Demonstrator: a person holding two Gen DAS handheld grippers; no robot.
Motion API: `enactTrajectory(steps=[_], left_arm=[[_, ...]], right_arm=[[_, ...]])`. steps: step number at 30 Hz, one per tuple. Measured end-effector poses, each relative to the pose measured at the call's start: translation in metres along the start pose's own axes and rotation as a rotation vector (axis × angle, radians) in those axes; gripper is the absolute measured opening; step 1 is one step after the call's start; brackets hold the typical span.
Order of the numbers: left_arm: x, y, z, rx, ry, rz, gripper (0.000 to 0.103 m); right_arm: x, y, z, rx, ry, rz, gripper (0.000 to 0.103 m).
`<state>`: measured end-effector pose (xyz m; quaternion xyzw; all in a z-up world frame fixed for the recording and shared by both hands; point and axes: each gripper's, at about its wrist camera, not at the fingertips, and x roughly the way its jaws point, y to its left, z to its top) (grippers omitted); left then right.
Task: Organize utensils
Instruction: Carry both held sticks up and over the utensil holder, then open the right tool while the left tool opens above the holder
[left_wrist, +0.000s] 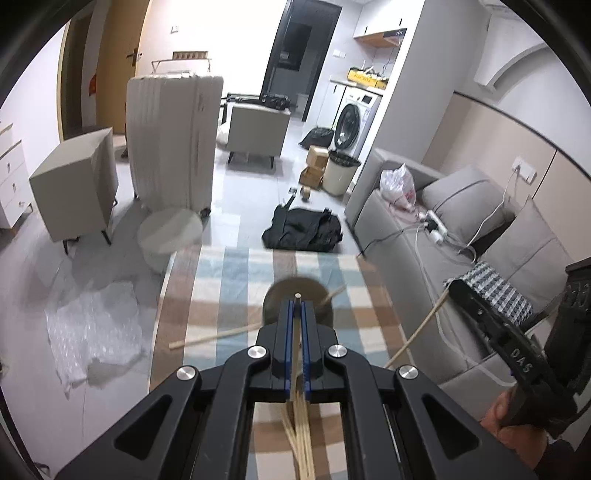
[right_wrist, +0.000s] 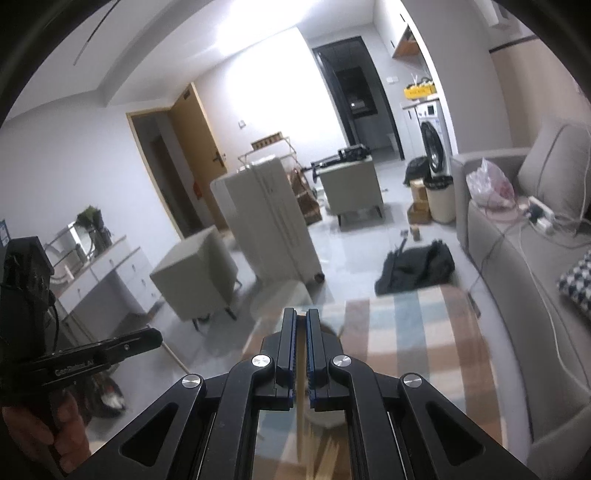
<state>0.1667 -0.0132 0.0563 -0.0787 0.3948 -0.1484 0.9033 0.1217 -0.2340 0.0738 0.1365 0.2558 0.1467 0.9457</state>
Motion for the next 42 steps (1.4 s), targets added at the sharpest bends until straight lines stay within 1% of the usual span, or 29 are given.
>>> enactTrajectory(steps=[4, 8, 12, 15, 18, 21, 25, 27, 30, 33, 42], left_arm=[[0.003, 0.003, 0.028, 0.005, -0.038, 0.004, 0.000], [0.013, 0.005, 0.051, 0.008, -0.057, -0.006, 0.000], [0.033, 0.005, 0.064, 0.019, -0.048, -0.015, 0.000], [0.051, 0.005, 0.067, 0.025, -0.031, -0.023, 0.000], [0.067, 0.006, 0.067, 0.031, -0.005, -0.025, 0.000], [0.083, 0.009, 0.067, 0.030, 0.021, -0.023, 0.000], [0.093, 0.011, 0.066, 0.034, 0.044, -0.018, 0.000], [0.096, 0.011, 0.064, 0.040, 0.040, -0.001, 0.000], [0.099, 0.010, 0.064, 0.041, 0.044, -0.014, 0.000], [0.101, 0.008, 0.061, 0.057, 0.049, -0.009, 0.000], [0.107, 0.002, 0.056, 0.079, 0.096, -0.021, 0.000]], right_arm=[[0.012, 0.002, 0.028, -0.001, -0.033, 0.006, 0.004], [0.028, 0.001, 0.055, 0.011, -0.073, 0.007, 0.004], [0.049, 0.000, 0.077, 0.011, -0.105, 0.007, 0.004], [0.068, 0.001, 0.085, -0.007, -0.109, 0.008, 0.004], [0.085, 0.003, 0.085, -0.033, -0.104, 0.006, 0.004], [0.102, 0.000, 0.077, -0.040, -0.092, 0.002, 0.004], [0.122, -0.009, 0.063, -0.019, -0.065, -0.012, 0.004], [0.128, -0.015, 0.059, -0.007, -0.053, -0.019, 0.004], [0.134, -0.023, 0.051, 0.011, -0.039, -0.028, 0.004], [0.137, -0.028, 0.047, 0.015, -0.024, -0.035, 0.004], [0.146, -0.029, 0.030, 0.027, 0.032, -0.027, 0.004]])
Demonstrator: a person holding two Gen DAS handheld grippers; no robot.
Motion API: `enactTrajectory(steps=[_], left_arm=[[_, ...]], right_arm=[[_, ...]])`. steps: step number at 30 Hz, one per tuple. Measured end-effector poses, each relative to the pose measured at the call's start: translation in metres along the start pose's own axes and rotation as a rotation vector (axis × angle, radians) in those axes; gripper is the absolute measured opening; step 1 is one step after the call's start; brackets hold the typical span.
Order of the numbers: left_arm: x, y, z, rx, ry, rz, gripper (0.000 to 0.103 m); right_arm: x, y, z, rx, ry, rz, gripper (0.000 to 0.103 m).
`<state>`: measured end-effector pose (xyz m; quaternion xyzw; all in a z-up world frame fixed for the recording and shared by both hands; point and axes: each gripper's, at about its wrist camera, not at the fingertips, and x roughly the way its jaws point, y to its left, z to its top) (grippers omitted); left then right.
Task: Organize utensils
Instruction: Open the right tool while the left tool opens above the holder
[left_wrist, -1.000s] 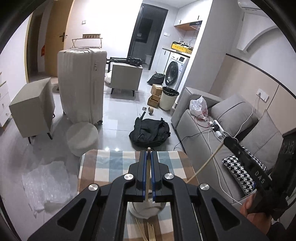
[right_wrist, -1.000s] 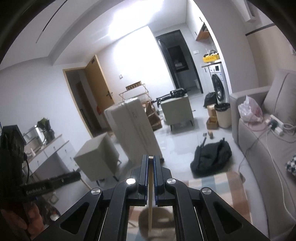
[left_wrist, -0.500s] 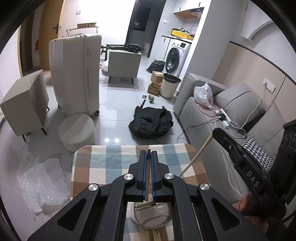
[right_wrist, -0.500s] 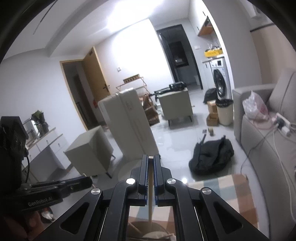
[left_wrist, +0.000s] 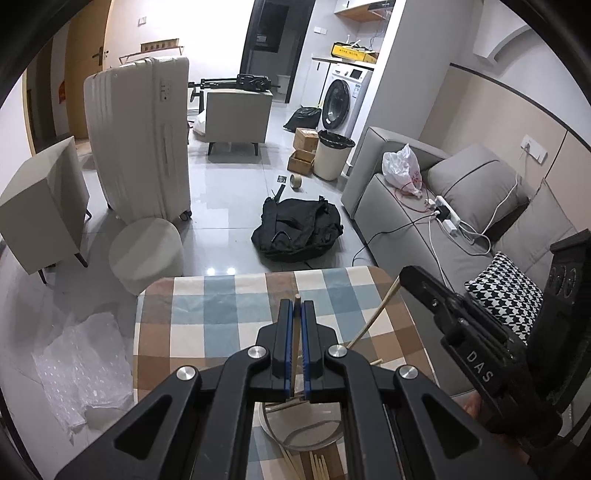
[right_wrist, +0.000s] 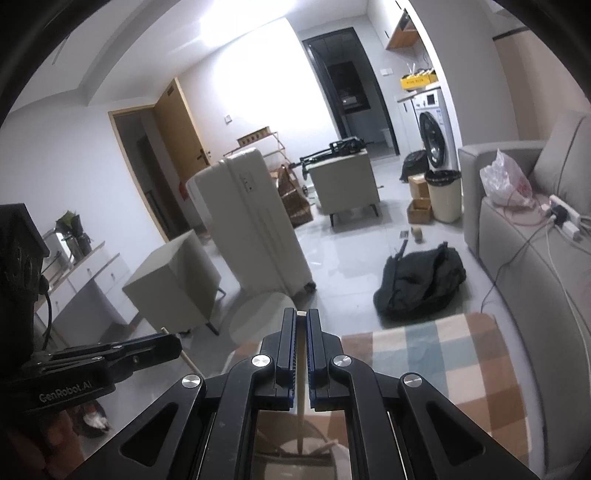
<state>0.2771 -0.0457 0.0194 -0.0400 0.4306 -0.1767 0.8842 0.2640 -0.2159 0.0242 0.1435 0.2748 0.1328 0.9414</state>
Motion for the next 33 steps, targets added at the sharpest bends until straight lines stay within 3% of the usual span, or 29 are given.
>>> enactTrajectory(steps=[8, 13, 15, 17, 20, 27, 33], left_arm=[[0.005, 0.003, -0.007, -0.032, 0.061, -0.032, 0.000], [0.009, 0.000, -0.013, -0.031, 0.111, -0.008, 0.002], [0.007, -0.001, -0.016, -0.030, 0.117, -0.001, 0.010], [0.003, -0.002, -0.018, -0.028, 0.111, 0.007, 0.031], [-0.007, -0.005, -0.022, -0.024, 0.080, 0.018, 0.041], [-0.025, -0.016, -0.029, -0.009, 0.064, 0.051, 0.044], [-0.037, -0.024, -0.038, -0.005, 0.041, 0.079, 0.055]], right_arm=[[0.003, -0.007, -0.012, 0.024, 0.074, 0.029, 0.007], [-0.003, -0.009, -0.016, 0.020, 0.096, 0.031, 0.007], [-0.007, -0.011, -0.018, 0.022, 0.098, 0.025, 0.009], [-0.014, -0.015, -0.019, 0.030, 0.099, 0.016, 0.015], [-0.022, -0.018, -0.020, 0.041, 0.104, 0.006, 0.024], [-0.050, -0.016, -0.023, 0.038, 0.099, 0.013, 0.036], [-0.077, -0.006, -0.028, 0.014, 0.078, 0.025, 0.042]])
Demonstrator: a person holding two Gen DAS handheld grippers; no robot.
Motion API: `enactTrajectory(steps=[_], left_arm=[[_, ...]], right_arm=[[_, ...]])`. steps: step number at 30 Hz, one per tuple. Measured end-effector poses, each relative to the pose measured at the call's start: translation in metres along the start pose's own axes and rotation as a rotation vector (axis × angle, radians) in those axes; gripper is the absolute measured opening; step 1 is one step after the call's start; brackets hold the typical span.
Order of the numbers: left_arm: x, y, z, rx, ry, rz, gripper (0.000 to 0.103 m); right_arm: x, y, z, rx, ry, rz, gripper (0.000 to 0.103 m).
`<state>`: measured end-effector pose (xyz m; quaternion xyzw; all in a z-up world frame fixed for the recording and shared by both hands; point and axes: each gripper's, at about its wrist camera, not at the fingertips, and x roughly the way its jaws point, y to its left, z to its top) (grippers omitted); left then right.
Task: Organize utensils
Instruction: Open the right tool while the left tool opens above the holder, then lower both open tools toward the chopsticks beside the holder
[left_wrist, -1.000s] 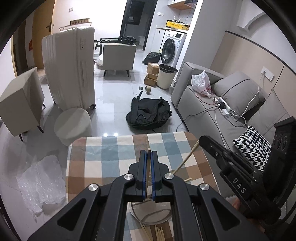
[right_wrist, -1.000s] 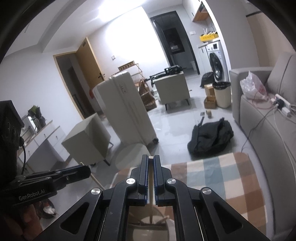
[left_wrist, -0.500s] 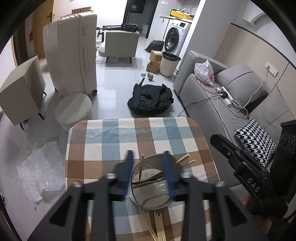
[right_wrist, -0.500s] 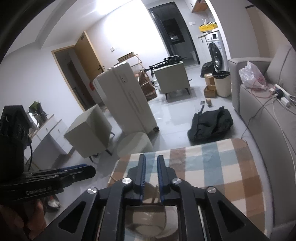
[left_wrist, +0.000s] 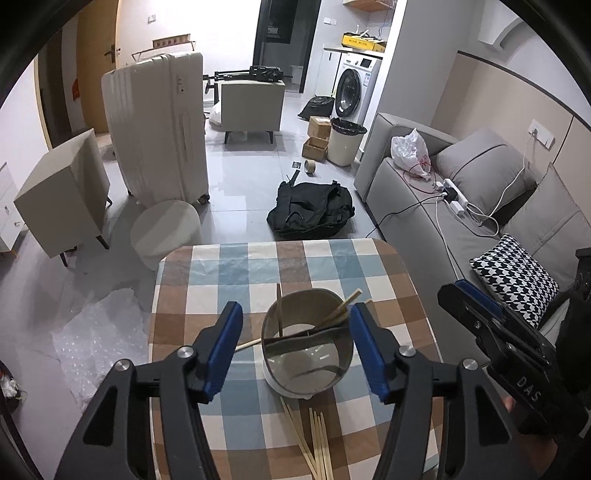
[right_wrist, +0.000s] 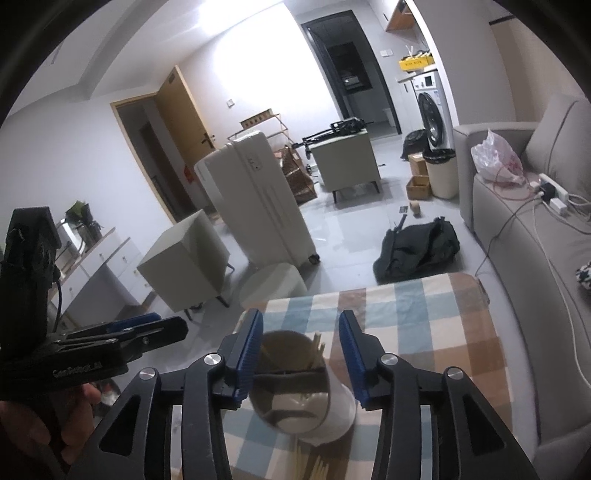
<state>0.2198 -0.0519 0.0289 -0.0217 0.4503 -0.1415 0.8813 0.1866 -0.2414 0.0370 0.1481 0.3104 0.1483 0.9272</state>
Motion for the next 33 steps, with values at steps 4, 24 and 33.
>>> enactTrajectory(steps=[4, 24, 33], left_arm=[[-0.009, -0.006, -0.010, -0.006, -0.007, 0.007, 0.056], [-0.001, -0.021, -0.094, -0.058, 0.101, 0.033, 0.071], [0.026, -0.007, -0.137, -0.156, 0.183, 0.033, 0.079]], right_arm=[[-0.015, 0.002, -0.007, 0.003, -0.003, 0.000, 0.048], [-0.045, -0.010, -0.085, 0.001, 0.117, -0.027, 0.062], [-0.019, -0.017, -0.133, -0.016, 0.248, -0.026, 0.064]])
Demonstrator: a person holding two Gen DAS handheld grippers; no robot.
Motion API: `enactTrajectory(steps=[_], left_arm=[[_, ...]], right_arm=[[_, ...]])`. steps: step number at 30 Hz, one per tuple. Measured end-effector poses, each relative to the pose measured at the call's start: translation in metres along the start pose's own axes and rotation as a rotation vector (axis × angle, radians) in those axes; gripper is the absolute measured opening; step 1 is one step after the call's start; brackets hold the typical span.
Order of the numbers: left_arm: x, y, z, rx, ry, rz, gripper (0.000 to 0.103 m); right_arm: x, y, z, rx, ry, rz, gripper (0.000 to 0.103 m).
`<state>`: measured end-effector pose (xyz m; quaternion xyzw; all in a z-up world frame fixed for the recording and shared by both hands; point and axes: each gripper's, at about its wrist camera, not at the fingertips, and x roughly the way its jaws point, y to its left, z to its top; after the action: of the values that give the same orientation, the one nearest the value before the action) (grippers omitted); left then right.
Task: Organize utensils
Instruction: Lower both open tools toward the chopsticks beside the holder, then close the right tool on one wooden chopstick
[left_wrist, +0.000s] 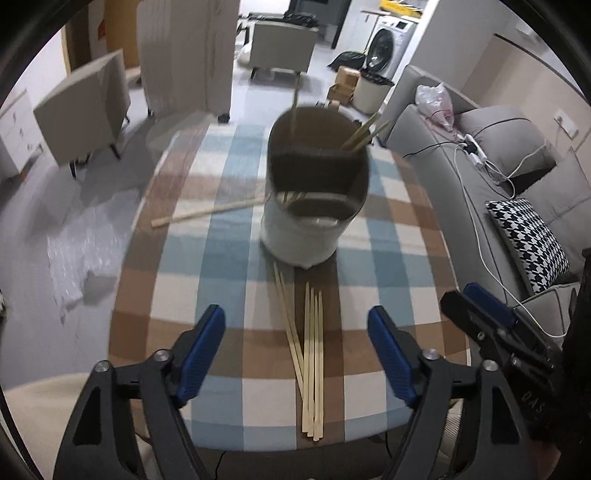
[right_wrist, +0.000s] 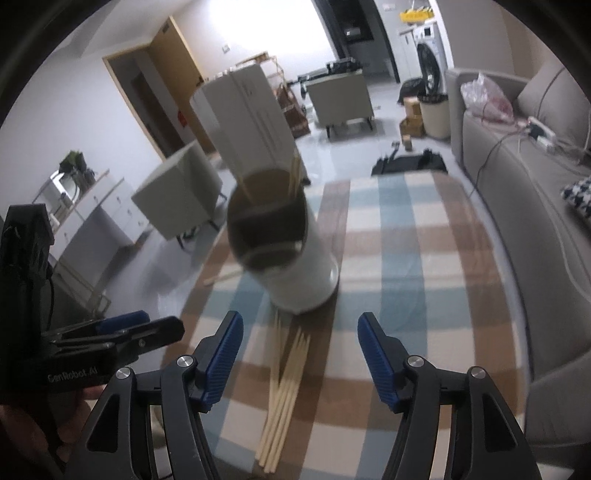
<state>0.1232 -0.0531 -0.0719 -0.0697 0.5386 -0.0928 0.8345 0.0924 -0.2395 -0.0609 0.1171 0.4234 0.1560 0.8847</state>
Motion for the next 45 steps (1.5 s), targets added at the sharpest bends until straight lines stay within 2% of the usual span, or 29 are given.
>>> enactTrajectory(steps=[4, 9, 12, 19, 24, 27, 30, 32, 35, 40, 45], left_arm=[[0.022, 0.007, -0.011, -0.023, 0.050, -0.016, 0.080], [0.051, 0.014, -0.023, -0.045, 0.130, -0.020, 0.080], [0.063, 0.020, -0.025, -0.075, 0.185, -0.023, 0.080], [0.070, 0.034, -0.022, -0.093, 0.170, 0.021, 0.079], [0.067, 0.048, -0.015, -0.085, 0.149, 0.055, 0.080], [0.067, 0.062, -0.014, -0.116, 0.147, 0.080, 0.080], [0.068, 0.079, -0.012, -0.171, 0.156, 0.086, 0.080], [0.069, 0.088, -0.010, -0.206, 0.156, 0.095, 0.080], [0.068, 0.102, -0.009, -0.253, 0.158, 0.106, 0.080], [0.078, 0.115, -0.006, -0.318, 0.187, 0.089, 0.080], [0.079, 0.121, -0.005, -0.336, 0.190, 0.086, 0.080]], right_arm=[[0.022, 0.001, -0.016, -0.016, 0.085, 0.001, 0.064], [0.046, -0.001, -0.028, -0.010, 0.170, -0.010, 0.070], [0.059, -0.004, -0.033, 0.007, 0.215, -0.018, 0.077], [0.095, -0.009, -0.037, 0.027, 0.324, -0.055, 0.081], [0.108, -0.011, -0.029, 0.036, 0.346, -0.056, 0.080], [0.119, -0.010, -0.024, 0.026, 0.363, -0.067, 0.071], [0.136, -0.011, -0.023, 0.029, 0.393, -0.066, 0.057], [0.148, -0.009, -0.025, 0.019, 0.424, -0.072, 0.043], [0.159, -0.004, -0.027, -0.011, 0.451, -0.089, 0.034], [0.169, 0.001, -0.026, -0.041, 0.468, -0.110, 0.031], [0.179, 0.008, -0.024, -0.095, 0.464, -0.150, 0.029]])
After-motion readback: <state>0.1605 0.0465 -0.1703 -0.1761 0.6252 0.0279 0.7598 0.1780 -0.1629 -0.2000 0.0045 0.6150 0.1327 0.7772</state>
